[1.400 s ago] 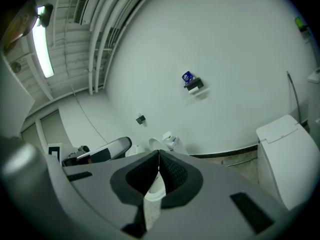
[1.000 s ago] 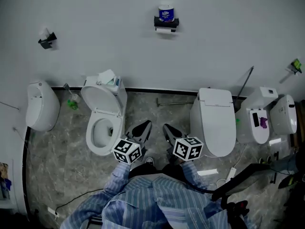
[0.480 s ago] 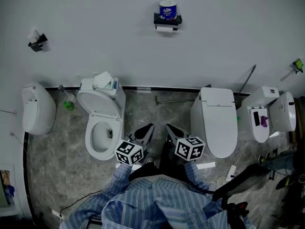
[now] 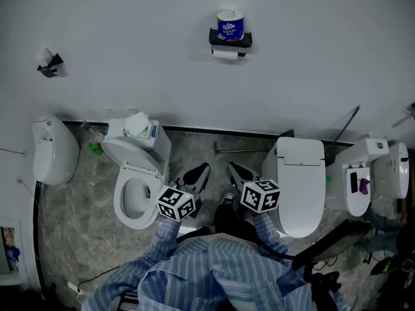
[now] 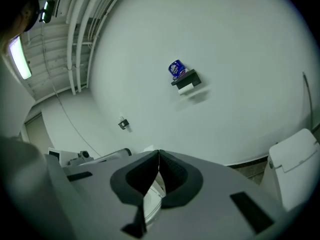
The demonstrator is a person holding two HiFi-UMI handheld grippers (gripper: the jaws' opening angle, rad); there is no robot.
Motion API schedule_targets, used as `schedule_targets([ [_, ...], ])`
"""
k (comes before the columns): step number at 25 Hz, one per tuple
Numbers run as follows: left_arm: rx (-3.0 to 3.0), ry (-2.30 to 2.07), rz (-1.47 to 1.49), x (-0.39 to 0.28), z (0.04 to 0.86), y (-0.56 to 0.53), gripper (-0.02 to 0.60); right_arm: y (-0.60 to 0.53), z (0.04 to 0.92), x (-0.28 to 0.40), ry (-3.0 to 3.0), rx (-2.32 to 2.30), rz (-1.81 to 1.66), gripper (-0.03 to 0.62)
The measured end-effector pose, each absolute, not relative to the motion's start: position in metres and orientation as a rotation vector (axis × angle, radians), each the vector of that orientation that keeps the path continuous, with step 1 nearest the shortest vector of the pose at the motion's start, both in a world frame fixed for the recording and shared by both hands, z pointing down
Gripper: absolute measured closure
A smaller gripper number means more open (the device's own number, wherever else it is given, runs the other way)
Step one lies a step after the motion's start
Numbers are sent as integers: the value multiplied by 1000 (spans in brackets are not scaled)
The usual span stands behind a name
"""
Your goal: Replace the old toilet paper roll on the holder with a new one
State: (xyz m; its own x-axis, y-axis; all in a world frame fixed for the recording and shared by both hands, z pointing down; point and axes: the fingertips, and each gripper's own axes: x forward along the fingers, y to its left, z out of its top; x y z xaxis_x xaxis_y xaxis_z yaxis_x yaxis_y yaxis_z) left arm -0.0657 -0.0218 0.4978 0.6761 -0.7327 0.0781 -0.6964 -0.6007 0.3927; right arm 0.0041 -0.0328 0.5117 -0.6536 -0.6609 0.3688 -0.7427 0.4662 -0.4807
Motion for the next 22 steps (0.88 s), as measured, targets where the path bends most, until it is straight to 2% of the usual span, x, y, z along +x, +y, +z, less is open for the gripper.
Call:
schedule_targets([
  [11, 2423, -1159, -216, -8, 491, -130, 575, -143, 515, 44, -2623, 1072, 950, 589],
  [22, 2409, -1199, -198, -4, 487, -211, 574, -198, 528, 57, -2602, 1029, 1032, 589],
])
